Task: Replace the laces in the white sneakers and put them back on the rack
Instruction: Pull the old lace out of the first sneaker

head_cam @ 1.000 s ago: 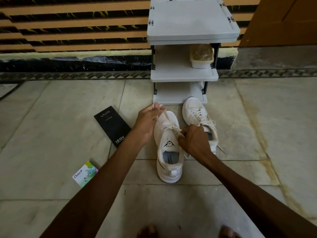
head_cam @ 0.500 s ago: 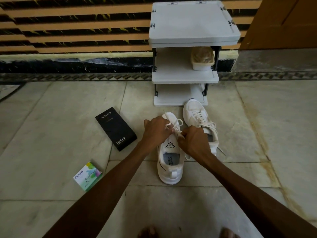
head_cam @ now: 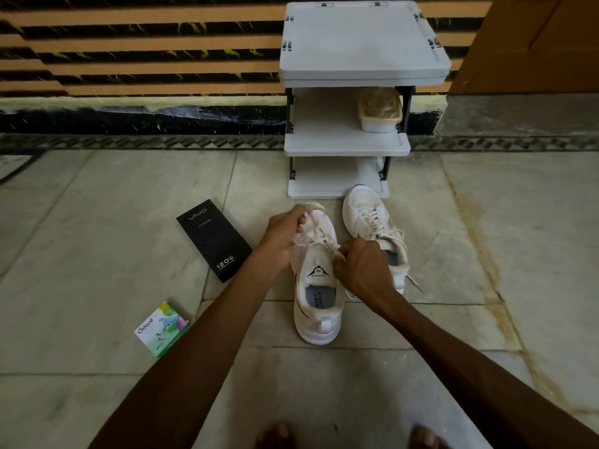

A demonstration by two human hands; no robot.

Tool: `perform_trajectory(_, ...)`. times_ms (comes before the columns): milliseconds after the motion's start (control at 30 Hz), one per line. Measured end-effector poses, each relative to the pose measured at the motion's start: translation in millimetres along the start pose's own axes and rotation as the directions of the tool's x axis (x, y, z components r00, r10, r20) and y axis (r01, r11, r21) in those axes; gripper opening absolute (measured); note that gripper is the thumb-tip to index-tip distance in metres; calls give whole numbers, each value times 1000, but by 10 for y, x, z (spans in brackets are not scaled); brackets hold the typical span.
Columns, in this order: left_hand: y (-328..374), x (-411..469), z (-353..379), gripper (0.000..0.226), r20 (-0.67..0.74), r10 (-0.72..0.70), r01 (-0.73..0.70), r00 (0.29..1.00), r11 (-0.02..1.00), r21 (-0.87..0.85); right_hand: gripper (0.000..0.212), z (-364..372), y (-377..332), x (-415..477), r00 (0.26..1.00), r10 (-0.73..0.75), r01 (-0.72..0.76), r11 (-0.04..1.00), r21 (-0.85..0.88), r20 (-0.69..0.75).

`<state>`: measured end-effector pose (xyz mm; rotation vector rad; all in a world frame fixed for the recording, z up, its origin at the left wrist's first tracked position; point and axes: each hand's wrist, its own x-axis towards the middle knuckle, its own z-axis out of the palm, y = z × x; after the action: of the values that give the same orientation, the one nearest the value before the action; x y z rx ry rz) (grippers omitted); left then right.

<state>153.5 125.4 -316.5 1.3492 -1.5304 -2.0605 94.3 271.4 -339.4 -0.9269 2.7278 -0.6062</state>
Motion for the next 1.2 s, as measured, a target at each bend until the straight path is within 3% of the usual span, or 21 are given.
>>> perform_trajectory(67,95,28,-57,13,38,49,-54,998,992,116,20,8,-1,5,1000,0,0,1000,11,10)
perform_trajectory(133,68,38,-53,16,75,105,-126,992,924,361,19,-6,-17,4,1000,7,-7,1000,3,17)
perform_trajectory(200,-74,62,-8,30,114,184,-212,976,719,662,19,-20,-38,-2,1000,10,-10,1000,-1,18)
perform_trajectory(267,-174,59,67,45,113,274,-239,955,488,840,21,-26,-45,-5,1000,7,-7,1000,0,18)
perform_trajectory(333,-208,42,119,48,136,351,-255,927,318,913,21,-27,-43,-5,1000,4,-4,1000,-13,15)
perform_trajectory(433,-168,8,124,35,281,434,-312,856,-2,950,21,-6,-16,10,1000,-4,5,1000,-21,12)
perform_trajectory(500,-121,8,88,27,373,401,-325,836,-184,927,22,11,-5,13,1000,-3,3,1000,-23,14)
perform_trajectory(567,-99,-5,78,26,414,303,-345,858,-256,903,24,13,-12,13,1000,2,-2,1000,-13,17)
perform_trajectory(700,-106,-61,87,26,455,291,-372,841,-299,879,22,3,-34,14,999,0,1,1000,-26,37)
perform_trajectory(767,-73,-90,62,28,436,368,-386,822,-203,900,20,-19,-34,13,999,11,-10,999,-35,35)
perform_trajectory(833,52,-118,-11,24,368,555,-368,746,-118,922,16,-37,-30,7,999,33,-31,998,-63,30)
perform_trajectory(900,253,-114,-147,24,214,726,-302,654,-10,953,17,-51,-45,-5,998,55,-52,995,-84,36)
perform_trajectory(933,352,-76,-236,26,142,755,-266,640,44,963,18,-50,-50,-10,998,58,-54,995,-84,38)
perform_trajectory(1033,496,-4,-436,28,26,666,-184,745,167,969,16,-61,-70,-14,998,41,-37,996,-78,50)
perform_trajectory(1200,271,-72,-401,38,64,420,-179,905,239,954,12,-94,-49,-25,993,-18,24,998,-54,113)
